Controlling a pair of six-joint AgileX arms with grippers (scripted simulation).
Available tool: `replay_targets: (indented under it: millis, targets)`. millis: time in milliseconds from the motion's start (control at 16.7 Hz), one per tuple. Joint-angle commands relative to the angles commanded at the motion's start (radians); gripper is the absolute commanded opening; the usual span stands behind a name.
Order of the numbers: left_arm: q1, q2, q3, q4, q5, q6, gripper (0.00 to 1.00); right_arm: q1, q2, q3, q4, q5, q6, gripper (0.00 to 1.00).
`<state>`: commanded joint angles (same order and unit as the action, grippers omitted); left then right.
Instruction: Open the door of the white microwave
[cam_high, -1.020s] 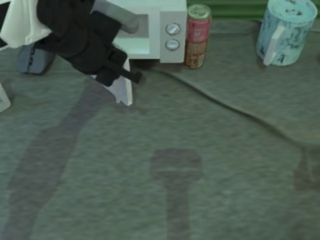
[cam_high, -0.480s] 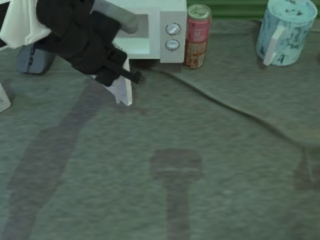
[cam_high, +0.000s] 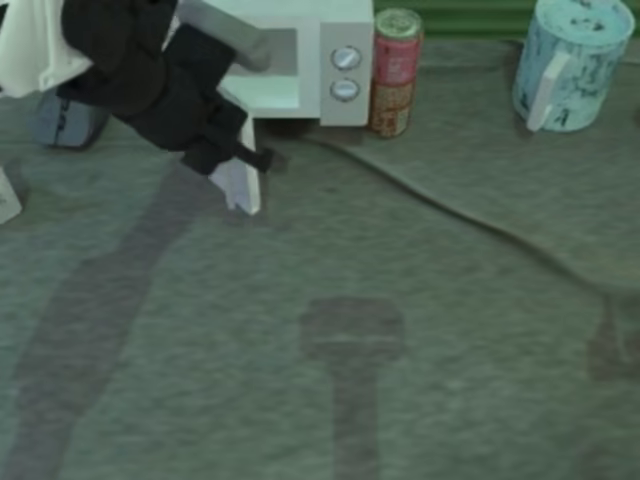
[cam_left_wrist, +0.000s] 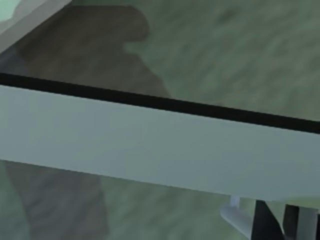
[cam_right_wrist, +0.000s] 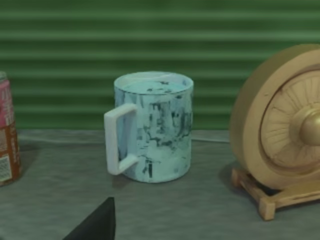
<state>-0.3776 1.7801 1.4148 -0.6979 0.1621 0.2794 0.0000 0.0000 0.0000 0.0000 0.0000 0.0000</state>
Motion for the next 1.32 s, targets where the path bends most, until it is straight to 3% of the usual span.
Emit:
replay_targets:
  millis: [360,1320]
  targets:
    - [0.05,-0.032,-0.035,-0.019,0.061,0.12,0.0,0.0,0.0,0.0,0.0,0.0,0.0,1.0]
    - [0.051,-0.032,-0.035,-0.019,0.061,0.121,0.0,0.0,0.0,0.0,0.0,0.0,0.0,1.0]
